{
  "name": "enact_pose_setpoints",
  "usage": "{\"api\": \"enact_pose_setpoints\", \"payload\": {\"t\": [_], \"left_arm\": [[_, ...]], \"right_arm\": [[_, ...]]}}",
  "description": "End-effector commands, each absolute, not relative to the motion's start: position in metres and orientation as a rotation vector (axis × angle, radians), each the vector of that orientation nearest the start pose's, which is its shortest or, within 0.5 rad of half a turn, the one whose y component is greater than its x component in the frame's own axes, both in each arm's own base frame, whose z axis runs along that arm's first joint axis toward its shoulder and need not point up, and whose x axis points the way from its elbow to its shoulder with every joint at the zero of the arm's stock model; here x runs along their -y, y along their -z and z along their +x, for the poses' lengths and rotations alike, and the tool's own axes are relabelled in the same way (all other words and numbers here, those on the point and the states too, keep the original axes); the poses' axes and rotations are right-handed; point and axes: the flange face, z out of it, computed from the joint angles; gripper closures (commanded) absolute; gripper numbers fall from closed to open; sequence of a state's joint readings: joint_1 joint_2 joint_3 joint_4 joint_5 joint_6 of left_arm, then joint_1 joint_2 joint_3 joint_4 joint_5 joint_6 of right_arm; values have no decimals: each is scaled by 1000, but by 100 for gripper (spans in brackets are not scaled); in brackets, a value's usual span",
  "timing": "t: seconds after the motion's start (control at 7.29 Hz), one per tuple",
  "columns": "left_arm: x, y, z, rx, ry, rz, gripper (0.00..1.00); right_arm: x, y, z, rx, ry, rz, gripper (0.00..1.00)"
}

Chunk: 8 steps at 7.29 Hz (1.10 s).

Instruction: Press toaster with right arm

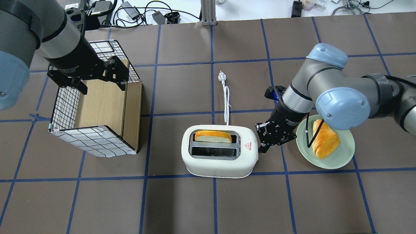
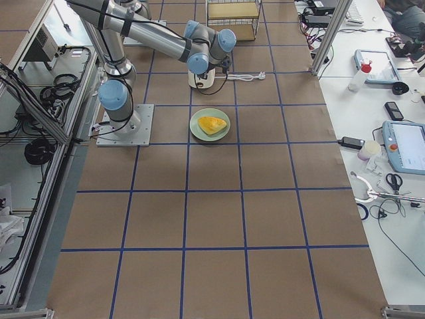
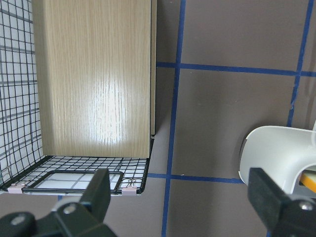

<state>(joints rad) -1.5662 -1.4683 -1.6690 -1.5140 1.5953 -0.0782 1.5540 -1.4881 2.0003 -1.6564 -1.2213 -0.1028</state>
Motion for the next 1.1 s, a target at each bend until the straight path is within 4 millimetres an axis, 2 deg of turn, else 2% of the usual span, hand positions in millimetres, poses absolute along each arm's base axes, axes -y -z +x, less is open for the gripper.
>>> {"api": "enact_pose_setpoints", "payload": {"t": [0.0,0.55,0.82,0.96], "left_arm": [[455,-494,-129,-3115,97,-130,0],[455,-494,-129,-3115,97,-130,0],[455,-494,-129,-3115,97,-130,0],[455,-494,-129,-3115,97,-130,0]], "right_arm": [[435,-261,160,-2718,-565,-12,100],[438,-248,160,-2717,-572,-9,100],[434,-241,160,-2721,-567,6,100],[438,-251,159,-2740,-543,29,100]]}}
